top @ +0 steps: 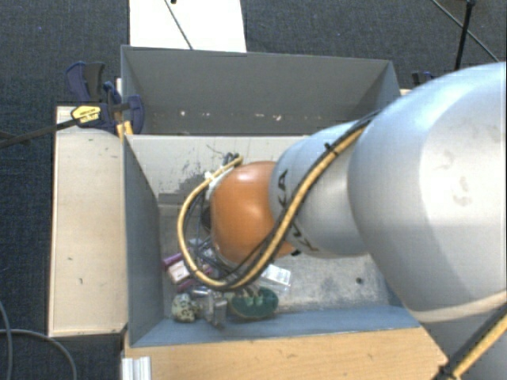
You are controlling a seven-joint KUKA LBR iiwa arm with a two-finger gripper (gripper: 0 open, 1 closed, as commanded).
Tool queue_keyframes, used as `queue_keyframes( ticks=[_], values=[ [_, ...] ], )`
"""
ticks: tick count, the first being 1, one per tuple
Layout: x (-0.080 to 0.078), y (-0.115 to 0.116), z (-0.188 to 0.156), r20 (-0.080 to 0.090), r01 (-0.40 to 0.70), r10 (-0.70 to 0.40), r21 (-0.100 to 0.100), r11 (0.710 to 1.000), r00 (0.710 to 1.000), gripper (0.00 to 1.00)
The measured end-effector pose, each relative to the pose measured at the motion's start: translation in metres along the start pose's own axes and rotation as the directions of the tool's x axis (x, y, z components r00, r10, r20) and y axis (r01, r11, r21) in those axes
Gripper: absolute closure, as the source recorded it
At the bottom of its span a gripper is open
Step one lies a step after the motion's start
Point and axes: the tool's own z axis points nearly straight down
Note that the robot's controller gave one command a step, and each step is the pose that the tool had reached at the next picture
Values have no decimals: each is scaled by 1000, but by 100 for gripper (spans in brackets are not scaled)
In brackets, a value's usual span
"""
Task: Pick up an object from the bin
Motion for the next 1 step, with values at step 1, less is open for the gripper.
queue_keyframes(
  ticks=[1],
  values=[
    [-2, -8, 2, 7, 201, -201, 1, 980, 980, 0]
  ],
)
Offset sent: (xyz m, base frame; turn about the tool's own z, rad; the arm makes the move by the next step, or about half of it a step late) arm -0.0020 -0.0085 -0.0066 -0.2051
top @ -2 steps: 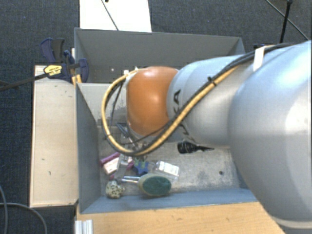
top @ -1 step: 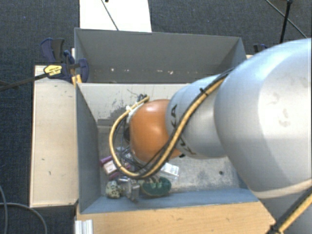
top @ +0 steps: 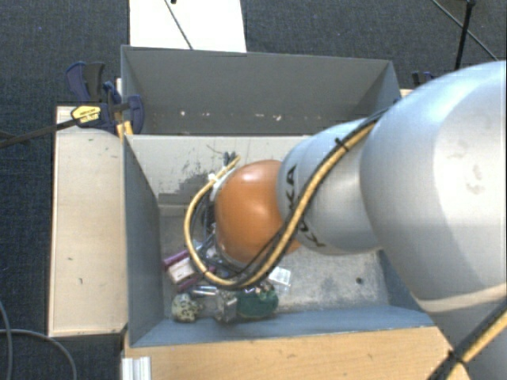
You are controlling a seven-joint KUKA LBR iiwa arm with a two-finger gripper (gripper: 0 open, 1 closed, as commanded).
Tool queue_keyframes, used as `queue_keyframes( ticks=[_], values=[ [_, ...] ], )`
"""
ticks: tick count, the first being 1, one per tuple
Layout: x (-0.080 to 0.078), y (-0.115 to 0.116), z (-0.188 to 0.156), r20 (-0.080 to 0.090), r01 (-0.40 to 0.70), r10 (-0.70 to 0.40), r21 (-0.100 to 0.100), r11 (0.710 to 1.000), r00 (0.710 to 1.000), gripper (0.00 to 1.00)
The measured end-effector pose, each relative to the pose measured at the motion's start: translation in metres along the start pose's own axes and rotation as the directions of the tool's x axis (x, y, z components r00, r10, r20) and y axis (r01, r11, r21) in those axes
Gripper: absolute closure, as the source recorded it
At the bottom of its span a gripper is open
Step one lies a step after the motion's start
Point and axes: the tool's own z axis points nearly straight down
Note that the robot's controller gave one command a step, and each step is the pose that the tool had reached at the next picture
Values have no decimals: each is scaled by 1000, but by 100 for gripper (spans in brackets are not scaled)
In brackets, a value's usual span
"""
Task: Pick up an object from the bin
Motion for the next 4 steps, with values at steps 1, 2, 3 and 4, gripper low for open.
queue_keyframes(
  ticks=[1, 2, 3, 4],
  values=[
    [-6, 1, -5, 22, -4, 4, -2, 1000, 1000, 100],
    [-16, 34, -196, -7, -196, 196, -1, 981, 981, 100],
    [3, -14, -127, -20, -388, 388, 8, 922, 922, 100],
    [2, -36, -173, -11, -194, 194, 2, 981, 981, 100]
  ],
)
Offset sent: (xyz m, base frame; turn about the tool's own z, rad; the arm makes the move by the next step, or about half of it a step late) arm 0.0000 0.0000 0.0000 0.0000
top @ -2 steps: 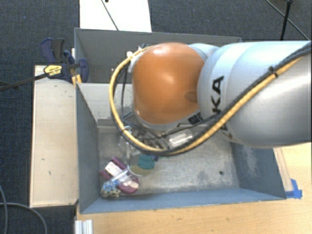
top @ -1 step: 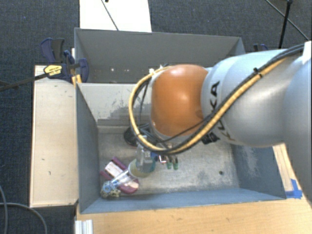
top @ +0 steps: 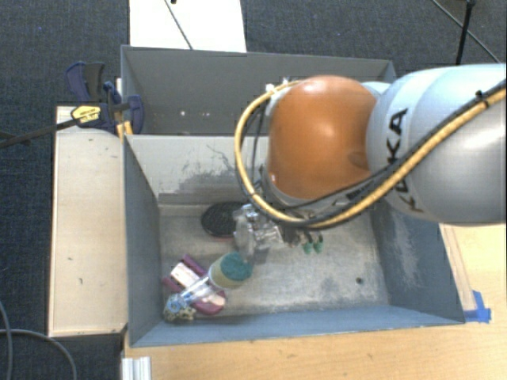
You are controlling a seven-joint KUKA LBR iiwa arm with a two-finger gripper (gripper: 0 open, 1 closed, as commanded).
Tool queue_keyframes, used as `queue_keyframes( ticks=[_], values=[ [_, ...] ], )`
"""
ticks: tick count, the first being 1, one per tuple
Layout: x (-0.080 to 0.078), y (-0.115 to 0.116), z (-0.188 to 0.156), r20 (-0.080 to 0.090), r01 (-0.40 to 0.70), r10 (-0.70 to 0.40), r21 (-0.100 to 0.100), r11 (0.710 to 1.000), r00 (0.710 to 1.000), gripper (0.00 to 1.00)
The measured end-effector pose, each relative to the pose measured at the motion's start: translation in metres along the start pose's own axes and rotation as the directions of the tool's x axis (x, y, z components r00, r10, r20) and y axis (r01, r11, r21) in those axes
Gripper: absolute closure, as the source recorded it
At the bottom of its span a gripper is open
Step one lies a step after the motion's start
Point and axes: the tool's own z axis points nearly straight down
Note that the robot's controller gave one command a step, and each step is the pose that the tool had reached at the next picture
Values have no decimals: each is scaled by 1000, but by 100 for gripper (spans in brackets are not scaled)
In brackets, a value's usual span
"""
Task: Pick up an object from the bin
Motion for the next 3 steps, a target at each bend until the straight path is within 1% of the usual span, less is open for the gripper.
queue_keyframes(
  ticks=[1, 2, 3],
  values=[
    [-24, 58, 101, -11, -51, 51, -1, 999, 999, 100],
    [-25, 55, 97, -4, -56, 56, 0, 998, 998, 0],
    [12, -15, 178, 0, 122, -122, 1, 992, 992, 0]
  ],
)
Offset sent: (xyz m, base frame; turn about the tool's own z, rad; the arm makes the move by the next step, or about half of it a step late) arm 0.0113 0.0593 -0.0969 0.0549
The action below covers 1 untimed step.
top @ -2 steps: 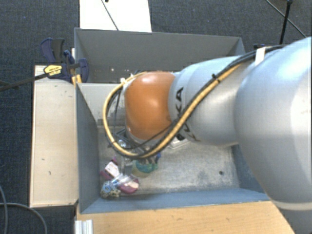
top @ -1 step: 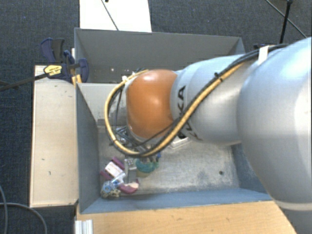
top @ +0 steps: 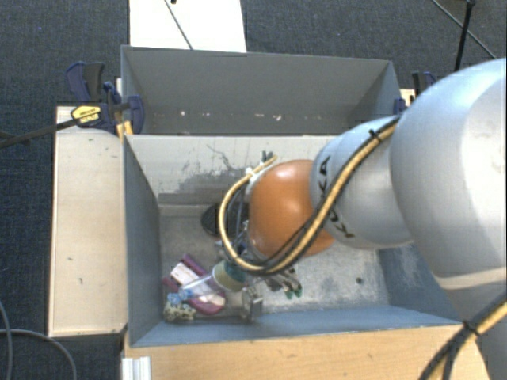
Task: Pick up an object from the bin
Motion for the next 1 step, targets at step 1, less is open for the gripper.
queue_keyframes(
  ticks=[1],
  values=[
    [0, 3, -1, -1, -1, 1, -2, 1000, 1000, 100]
  ],
)
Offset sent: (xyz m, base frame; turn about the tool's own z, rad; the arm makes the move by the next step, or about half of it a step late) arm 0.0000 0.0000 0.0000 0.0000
